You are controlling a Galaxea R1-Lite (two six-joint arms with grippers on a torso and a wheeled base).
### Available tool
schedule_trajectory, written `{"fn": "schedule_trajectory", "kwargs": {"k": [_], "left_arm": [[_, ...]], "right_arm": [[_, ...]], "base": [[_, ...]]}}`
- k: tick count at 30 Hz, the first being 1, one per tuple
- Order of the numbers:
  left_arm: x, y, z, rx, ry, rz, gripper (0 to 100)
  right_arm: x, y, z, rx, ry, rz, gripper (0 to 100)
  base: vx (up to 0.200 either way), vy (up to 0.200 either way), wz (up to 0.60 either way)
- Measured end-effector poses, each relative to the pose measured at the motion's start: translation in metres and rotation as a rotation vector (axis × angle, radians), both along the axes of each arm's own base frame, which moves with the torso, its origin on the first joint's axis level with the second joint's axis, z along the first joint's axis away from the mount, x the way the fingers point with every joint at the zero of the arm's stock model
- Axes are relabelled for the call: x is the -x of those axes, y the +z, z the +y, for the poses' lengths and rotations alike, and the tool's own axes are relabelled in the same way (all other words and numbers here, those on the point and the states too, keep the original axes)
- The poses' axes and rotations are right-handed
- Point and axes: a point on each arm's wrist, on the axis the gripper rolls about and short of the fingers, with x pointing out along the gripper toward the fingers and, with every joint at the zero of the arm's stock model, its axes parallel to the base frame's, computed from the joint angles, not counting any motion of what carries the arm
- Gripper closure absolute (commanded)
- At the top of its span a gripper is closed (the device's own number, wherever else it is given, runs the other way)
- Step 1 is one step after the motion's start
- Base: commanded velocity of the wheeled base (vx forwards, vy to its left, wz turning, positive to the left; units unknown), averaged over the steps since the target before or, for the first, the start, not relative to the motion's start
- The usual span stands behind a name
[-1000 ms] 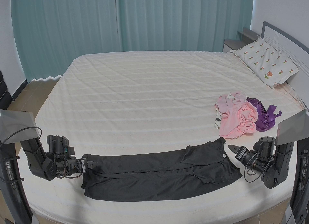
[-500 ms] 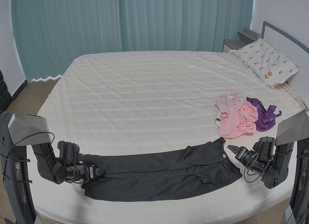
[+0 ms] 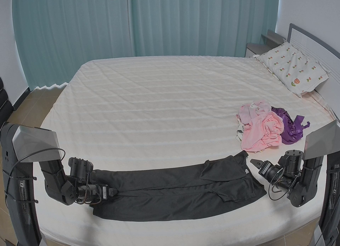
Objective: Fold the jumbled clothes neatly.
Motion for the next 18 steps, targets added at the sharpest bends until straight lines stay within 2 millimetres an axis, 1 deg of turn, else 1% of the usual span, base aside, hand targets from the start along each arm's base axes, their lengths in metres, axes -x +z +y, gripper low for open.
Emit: {"fn": "schedule_trajectory", "kwargs": {"k": [9, 18], "left_arm": [[0.000, 0.002, 0.005, -0.027, 0.035, -0.007, 100], [0.000, 0.017, 0.023, -0.024, 0.089, -0.040, 100]], "right_arm": [[0.000, 0.000, 0.000, -0.001, 0.001, 0.001, 0], [0.000, 0.000, -0.001, -0.002, -0.002, 0.001, 0]], "base": [[0.000, 0.000, 0.00], [0.000, 0.000, 0.00]]}}
